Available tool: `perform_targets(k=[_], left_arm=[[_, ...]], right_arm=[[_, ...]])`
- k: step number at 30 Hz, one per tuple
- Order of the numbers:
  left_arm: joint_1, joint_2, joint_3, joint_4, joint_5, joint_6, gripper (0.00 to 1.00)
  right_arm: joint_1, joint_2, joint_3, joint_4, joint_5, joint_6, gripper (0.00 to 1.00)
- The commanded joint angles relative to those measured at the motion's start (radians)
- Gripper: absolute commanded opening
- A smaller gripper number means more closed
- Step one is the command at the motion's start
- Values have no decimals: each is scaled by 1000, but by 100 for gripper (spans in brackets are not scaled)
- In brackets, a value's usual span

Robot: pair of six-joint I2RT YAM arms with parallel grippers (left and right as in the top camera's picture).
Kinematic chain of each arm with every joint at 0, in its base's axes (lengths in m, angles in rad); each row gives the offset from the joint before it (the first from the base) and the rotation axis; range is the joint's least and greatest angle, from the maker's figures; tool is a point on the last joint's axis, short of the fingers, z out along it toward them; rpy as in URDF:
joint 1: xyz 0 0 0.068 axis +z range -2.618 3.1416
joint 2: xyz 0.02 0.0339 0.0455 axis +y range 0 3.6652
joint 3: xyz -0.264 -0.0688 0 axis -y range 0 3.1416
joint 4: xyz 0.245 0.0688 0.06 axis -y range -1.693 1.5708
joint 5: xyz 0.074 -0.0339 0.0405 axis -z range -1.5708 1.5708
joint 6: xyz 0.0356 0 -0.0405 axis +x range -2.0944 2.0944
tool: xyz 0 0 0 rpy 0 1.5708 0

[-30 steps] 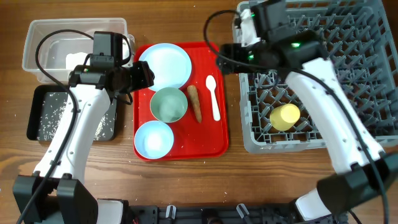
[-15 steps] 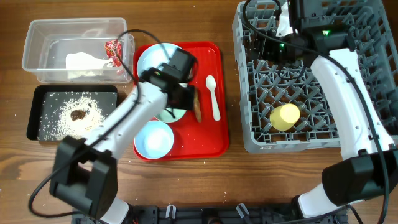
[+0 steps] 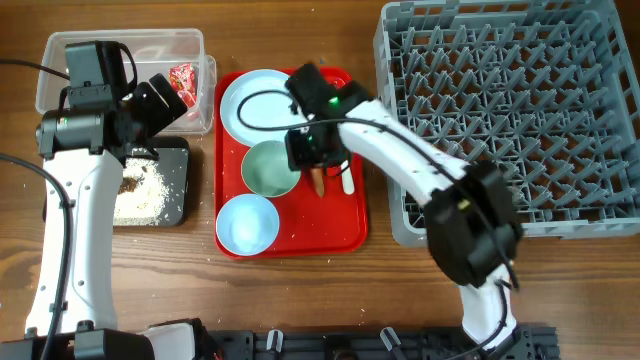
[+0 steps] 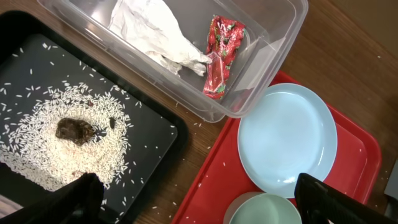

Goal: Sort waste into correct bins and load items into the dishwasher rack
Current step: 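Grasp the green bowl on the red tray with the right gripper, then carry the green bowl into the rack's back-left corner and release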

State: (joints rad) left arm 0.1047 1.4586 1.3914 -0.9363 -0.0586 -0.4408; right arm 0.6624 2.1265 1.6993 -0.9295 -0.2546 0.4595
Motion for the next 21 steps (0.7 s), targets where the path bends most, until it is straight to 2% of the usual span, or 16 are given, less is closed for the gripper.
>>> perform_targets(k=[1,3,9,11,16,21], left_arm=[[5,-3,10,0,-3,-12,100],[5,-3,10,0,-3,-13,100],[5,-3,10,0,-3,-12,100],[5,-3,10,0,-3,-12,100],[5,-3,10,0,-3,-12,100],[5,-3,10,0,-3,-12,100]], right_arm=[[32,60,-11,19,-8,51,49],[31,64,-11,23,-5,68,46],[31,76,-11,38,-4,89,11],[30,76,-11,39,-4,92,5],[2,53,32,32,32,65,4],[-93,-106,261,-53,158,-16,4]])
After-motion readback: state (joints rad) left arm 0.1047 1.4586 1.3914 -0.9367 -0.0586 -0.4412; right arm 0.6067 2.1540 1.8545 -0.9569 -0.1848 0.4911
